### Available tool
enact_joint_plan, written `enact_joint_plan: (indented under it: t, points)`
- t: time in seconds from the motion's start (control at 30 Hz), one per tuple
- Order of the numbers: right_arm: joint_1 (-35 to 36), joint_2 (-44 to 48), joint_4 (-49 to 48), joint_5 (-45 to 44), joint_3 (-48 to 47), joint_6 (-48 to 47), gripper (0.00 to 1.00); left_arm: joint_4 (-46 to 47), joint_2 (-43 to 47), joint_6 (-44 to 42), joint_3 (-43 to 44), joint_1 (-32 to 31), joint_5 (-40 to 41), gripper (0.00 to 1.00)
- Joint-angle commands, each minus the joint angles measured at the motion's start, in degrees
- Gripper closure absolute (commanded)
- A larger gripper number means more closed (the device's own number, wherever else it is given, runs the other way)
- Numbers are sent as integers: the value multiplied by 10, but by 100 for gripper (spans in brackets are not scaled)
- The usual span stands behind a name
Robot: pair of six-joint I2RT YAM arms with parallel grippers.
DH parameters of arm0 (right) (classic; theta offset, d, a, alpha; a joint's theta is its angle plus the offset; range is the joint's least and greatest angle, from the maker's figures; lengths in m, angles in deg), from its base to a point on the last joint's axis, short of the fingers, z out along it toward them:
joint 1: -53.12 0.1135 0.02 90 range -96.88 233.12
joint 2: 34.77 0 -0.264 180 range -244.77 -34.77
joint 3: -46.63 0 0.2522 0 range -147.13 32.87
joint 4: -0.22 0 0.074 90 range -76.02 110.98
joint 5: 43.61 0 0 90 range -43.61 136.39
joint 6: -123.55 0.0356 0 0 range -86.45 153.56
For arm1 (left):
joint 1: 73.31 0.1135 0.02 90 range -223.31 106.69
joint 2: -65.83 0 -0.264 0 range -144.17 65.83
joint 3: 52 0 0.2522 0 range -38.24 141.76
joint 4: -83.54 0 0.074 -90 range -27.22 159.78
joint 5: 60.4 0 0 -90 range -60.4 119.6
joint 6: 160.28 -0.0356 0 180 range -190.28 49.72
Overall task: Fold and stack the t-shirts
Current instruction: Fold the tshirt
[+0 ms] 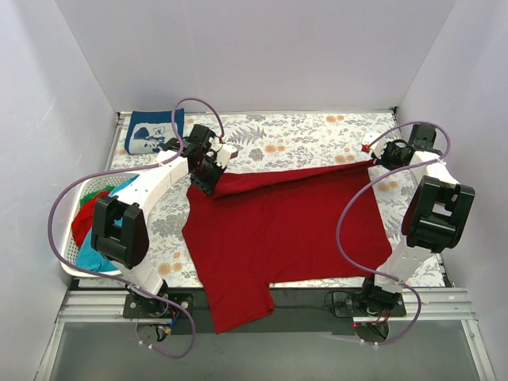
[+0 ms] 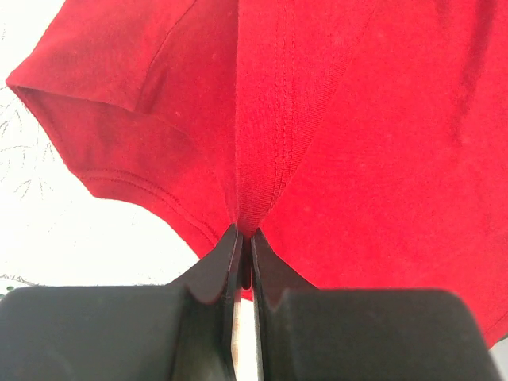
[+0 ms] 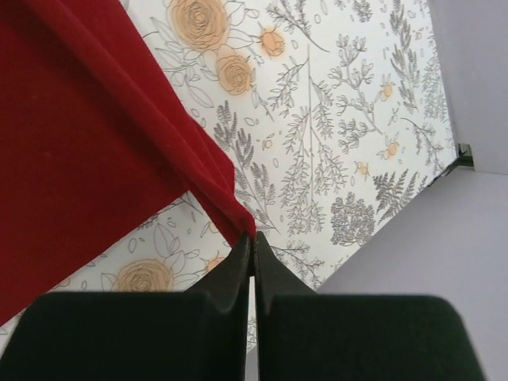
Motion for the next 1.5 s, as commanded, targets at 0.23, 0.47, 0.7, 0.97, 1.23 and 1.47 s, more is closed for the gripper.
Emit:
enact_joint_plan:
  t: [0.23,0.47,0.7,0.97,1.23,1.47]
  points:
    - [-10,56,65,0,87,-89,99,-29,36,-19,-18,-2,-32,100]
    - [-10,49,90,-5,83,-93,99,-41,30,-32,-32,-2,-30,100]
    - [-15,42,104,-12,50,-78,99,-41,40,-15,-25,-1,-36,100]
    - [-22,38,132,-10,44,-92,99,-47,56,-21,-53,-1,-52,100]
    - [-20,65,158,-40,75,-129,65,-76,52,-39,-37,3,-93,58]
    - [-23,35,217,-44,-62,-29,49,-78,-23,3,83,150,-171,49]
